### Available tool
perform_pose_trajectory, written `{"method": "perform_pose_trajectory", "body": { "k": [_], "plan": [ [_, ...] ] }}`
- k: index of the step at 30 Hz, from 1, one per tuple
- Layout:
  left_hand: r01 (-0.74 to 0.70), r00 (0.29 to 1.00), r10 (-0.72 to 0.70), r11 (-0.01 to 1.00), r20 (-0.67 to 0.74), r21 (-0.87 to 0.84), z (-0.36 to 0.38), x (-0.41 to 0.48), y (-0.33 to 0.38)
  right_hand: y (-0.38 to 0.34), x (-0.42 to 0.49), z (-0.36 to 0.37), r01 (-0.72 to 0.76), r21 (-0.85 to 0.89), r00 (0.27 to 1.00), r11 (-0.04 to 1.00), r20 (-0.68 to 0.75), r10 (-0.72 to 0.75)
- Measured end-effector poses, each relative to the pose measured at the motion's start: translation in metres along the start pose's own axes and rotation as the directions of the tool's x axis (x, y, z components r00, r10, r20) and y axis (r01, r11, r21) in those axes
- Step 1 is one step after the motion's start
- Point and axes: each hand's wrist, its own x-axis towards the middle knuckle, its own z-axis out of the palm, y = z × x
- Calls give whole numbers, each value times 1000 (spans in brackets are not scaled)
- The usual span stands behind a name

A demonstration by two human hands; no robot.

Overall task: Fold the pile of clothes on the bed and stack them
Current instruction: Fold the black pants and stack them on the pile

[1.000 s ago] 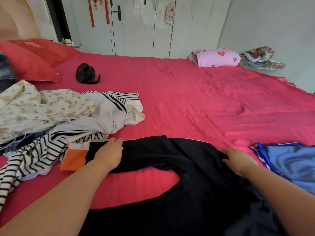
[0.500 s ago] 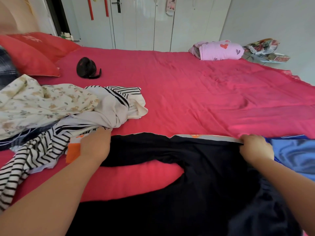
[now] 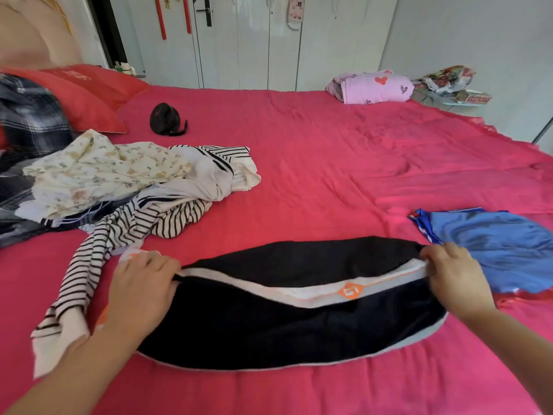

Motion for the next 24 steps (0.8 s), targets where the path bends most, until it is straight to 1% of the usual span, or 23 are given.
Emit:
{"method": "perform_pose_trajectory", "body": {
  "k": [1, 2, 4, 5, 6, 7, 8, 9, 10, 11, 13, 14, 16, 18, 21, 24],
  "plan": [
    [-39, 999, 39, 999, 35, 7, -3, -14, 3, 1, -13, -2, 18, -47, 999, 999, 47, -16],
    [-70, 996, 69, 997, 61, 14, -5, -26, 6, 2, -24, -6, 9, -69, 995, 998, 102, -1],
    [-107, 990, 105, 994, 99, 20, -12, -44, 10, -6, -41, -14, -39, -21, 988, 999, 146, 42],
    [-107, 988, 106, 994, 117, 5, -15, -49, 13, -16, -48, -18, -19, 34, 991, 999, 132, 14],
    [-100, 985, 101, 995, 139, -9, -18, -52, 16, -30, -54, -22, 57, 87, 992, 995, 105, -66],
    [-87, 983, 88, 996, 158, -12, -22, -52, 17, -45, -59, -23, 167, 127, 981, 978, 78, -178],
    [-77, 983, 77, 997, 164, -7, -25, -52, 19, -61, -65, -20, 271, 157, 956, 950, 67, -284],
    [-70, 984, 69, 998, 162, -3, -28, -52, 20, -79, -69, -16, 336, 178, 932, 925, 81, -354],
    [-65, 986, 64, 998, 156, 4, -30, -52, 20, -97, -74, -10, 360, 196, 913, 912, 127, -388],
    [-65, 985, 61, 998, 160, 19, -31, -52, 21, -114, -77, -3, 360, 206, 900, 910, 179, -397],
    [-80, 980, 68, 995, 188, 61, -34, -55, 21, -140, -80, 12, 305, 207, 883, 929, 304, -358],
    [-92, 977, 76, 993, 197, 74, -34, -58, 21, -149, -80, 18, 289, 181, 870, 940, 362, -337],
    [-106, 972, 83, 990, 221, 95, -35, -62, 18, -161, -78, 23, 301, 118, 837, 946, 444, -321],
    [-111, 975, 87, 988, 206, 106, -33, -65, 13, -167, -75, 23, 296, 68, 844, 953, 449, -294],
    [-69, 982, 55, 995, 181, 69, -31, -66, 7, -166, -72, 18, 292, -5, 883, 956, 387, -267],
    [-31, 982, 29, 999, 184, 7, -29, -63, 2, -156, -73, 19, 272, 72, 898, 960, 339, -280]
  ]
}}
